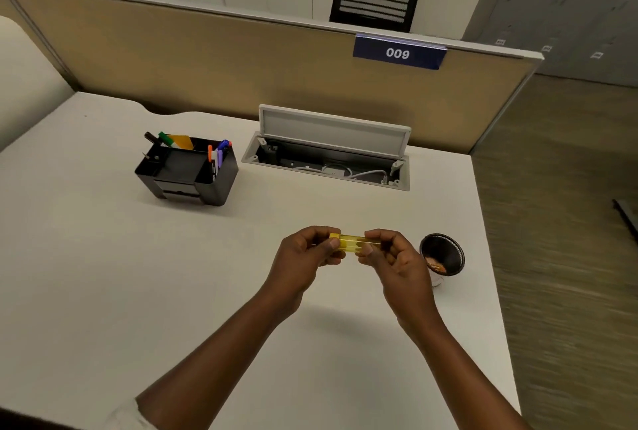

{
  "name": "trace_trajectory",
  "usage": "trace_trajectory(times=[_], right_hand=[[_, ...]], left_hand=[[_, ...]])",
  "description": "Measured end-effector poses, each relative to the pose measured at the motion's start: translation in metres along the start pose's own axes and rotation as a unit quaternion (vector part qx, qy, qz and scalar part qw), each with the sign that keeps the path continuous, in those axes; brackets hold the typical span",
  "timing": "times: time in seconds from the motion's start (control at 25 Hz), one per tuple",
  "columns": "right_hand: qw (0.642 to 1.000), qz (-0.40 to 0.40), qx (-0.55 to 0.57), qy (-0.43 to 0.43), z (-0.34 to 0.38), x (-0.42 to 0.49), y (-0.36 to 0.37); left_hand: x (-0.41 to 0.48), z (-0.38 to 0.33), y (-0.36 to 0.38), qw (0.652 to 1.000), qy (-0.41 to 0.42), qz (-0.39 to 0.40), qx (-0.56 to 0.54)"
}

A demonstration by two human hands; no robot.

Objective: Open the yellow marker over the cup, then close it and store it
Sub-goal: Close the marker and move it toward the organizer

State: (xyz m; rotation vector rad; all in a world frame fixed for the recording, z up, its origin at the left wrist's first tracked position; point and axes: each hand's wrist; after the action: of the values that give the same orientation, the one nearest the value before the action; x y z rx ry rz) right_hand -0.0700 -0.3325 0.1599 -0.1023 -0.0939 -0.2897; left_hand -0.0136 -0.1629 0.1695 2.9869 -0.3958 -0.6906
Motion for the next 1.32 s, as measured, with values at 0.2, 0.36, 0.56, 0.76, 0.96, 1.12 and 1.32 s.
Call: trace_trajectory(times=[0.2,0.36,0.56,0.76,0.96,1.12,1.32], right_hand=[[1.000,0.017,0.001,0.008,0.010,-0.007,0.043],[1.000,0.018,-0.010,-0.005,0.016,-0.010,0.079],[0.999,0.016,-0.027,-0.020,0.022,-0.010,0.124],[0.996,-0.036,0.061,0.057,0.023,-0.009,0.170],[0.984,-0.037,0.108,0.136,0.017,-0.001,0.219],[0.993,-0.008,0.029,0.112,0.004,0.010,0.241],[0.964,0.115,-0.239,-0.029,-0.052,-0.001,0.255]], left_hand=[[-0.015,0.003,-0.040,0.999,0.029,-0.038,0.006],[-0.020,0.003,-0.067,0.998,0.032,-0.060,-0.009],[-0.024,0.002,-0.099,0.995,0.034,-0.093,-0.023],[-0.020,0.002,-0.117,0.985,-0.001,-0.122,-0.122],[-0.012,0.004,-0.124,0.981,-0.010,-0.149,-0.121],[0.013,-0.001,-0.158,0.980,0.055,-0.193,-0.013],[0.076,-0.012,-0.237,0.920,0.168,-0.257,0.246]])
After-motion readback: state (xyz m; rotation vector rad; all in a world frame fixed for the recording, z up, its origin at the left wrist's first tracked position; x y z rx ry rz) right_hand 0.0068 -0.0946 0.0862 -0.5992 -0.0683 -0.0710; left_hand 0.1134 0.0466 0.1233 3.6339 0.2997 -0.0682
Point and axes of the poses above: each hand's wrist, its own x-axis towards the middle knuckle, its own y-axis out of the palm, z = x × y, and after that the axes turned 9 degrees about -y, right-handed
